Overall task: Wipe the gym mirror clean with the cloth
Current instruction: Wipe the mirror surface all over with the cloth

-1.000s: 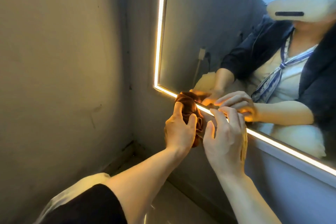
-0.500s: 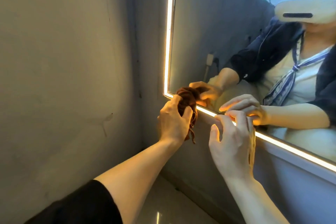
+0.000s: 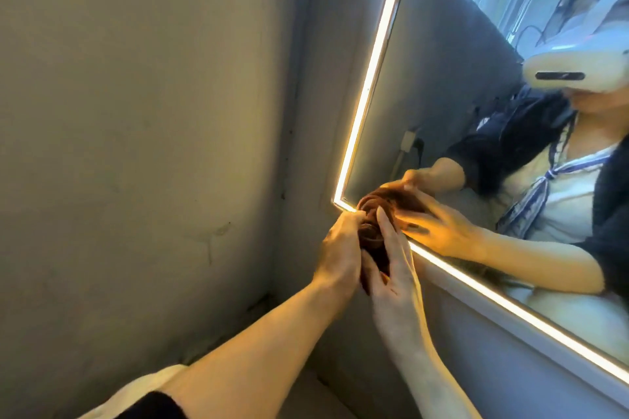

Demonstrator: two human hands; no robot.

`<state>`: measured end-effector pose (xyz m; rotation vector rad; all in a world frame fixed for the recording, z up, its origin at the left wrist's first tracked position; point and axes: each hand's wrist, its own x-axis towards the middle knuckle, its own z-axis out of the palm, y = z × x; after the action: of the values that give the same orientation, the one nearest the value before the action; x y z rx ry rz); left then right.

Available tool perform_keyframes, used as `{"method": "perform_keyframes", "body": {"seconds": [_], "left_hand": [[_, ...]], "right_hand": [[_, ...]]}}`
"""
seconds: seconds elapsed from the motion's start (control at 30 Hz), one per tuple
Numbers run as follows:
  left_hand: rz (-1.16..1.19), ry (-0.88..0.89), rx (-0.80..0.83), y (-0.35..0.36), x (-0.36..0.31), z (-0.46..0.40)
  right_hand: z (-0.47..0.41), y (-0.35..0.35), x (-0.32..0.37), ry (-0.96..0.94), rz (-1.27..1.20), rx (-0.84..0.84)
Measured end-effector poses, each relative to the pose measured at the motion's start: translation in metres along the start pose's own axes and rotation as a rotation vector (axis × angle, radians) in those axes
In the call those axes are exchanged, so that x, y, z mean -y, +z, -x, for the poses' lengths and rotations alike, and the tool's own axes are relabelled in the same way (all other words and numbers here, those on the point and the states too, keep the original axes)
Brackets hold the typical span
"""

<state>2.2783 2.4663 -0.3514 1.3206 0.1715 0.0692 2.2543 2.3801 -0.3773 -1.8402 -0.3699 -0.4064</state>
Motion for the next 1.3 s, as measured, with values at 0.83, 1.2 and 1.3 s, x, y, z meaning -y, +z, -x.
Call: {"method": "perform_keyframes", "body": {"seconds": [0.83, 1.2, 1.3], "left_hand": [[0.665, -0.272, -0.249, -0.044, -0.024, -0.051], [0.723, -0.332, -0.23, -0.051, -0.026, -0.043], [0.742, -0.351, -0.226, -0.051, -0.025, -0.046]], "right_hand": [[-0.084, 0.029, -0.016, -0.839, 1.288, 0.128], [-0.084, 0.023, -0.032, -0.951, 1.297, 0.34], [-0.103, 0.031, -0.004, -1.044, 1.29, 0.126]]}}
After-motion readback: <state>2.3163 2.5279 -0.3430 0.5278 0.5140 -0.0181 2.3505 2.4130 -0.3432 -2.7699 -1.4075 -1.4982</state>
